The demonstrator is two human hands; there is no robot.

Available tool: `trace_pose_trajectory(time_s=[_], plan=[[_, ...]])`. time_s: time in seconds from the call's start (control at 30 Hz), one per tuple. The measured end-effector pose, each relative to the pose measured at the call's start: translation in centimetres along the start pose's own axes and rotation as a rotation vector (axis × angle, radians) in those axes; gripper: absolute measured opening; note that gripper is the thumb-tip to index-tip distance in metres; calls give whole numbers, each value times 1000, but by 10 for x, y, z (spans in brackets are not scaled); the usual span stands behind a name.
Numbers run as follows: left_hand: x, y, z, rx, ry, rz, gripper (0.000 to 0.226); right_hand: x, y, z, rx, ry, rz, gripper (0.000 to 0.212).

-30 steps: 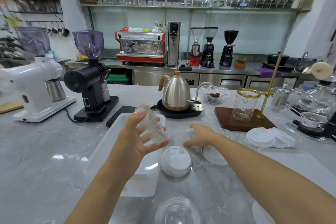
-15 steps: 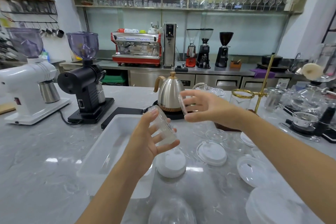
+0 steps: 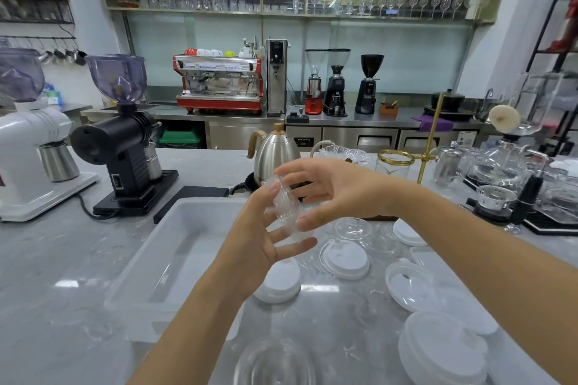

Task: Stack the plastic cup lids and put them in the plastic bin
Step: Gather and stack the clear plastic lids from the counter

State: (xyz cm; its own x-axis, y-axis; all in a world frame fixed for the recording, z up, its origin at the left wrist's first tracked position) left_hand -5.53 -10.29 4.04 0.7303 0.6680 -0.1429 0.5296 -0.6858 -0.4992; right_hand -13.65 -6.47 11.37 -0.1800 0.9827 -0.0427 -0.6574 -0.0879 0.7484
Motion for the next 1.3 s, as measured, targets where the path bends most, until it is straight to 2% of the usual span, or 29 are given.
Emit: trace_pose_trajectory(time_s=[0.2, 0.4, 0.47, 0.57, 0.73, 0.87, 1.03, 1.2, 1.3], plan=[[-5, -3, 1, 4, 7, 4, 56, 0, 5, -2, 45, -7, -32, 81], [-5, 4, 8, 49, 42, -59, 64, -4, 6, -19, 45, -8, -32, 82], [-3, 8, 9, 80, 51, -100, 70, -7, 22, -47, 25, -87, -147, 82], [2, 15, 13, 115, 65, -147, 75, -6, 36, -118, 160, -291, -303, 75], [12, 22, 12, 110, 66, -156, 75, 16, 21, -230, 388, -667, -279, 73], [18, 28, 7, 89, 64, -152, 74, 15, 12, -253, 470, -789, -230, 90], [22, 33, 2, 79, 56, -164, 76, 3, 6, -259, 433, -849, -190, 108], [22, 35, 2, 80, 51, -170, 71, -1, 5, -258, 426, -848, -194, 100], [21, 35, 3, 96, 51, -173, 71, 0, 12, -248, 428, -789, -266, 93]])
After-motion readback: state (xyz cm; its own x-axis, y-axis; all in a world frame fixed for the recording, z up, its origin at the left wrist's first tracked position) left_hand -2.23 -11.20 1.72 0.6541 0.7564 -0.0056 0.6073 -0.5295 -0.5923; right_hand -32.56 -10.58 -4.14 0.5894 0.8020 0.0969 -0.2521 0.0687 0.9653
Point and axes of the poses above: each hand's wrist, its own x-axis away from the middle knuckle, its own y-axis out of the back of the hand, z = x × y, the point moved 10 cm from there along -x, towards the middle knuckle, and after that the axes turned 4 degrees about x, right-handed, at the moved point
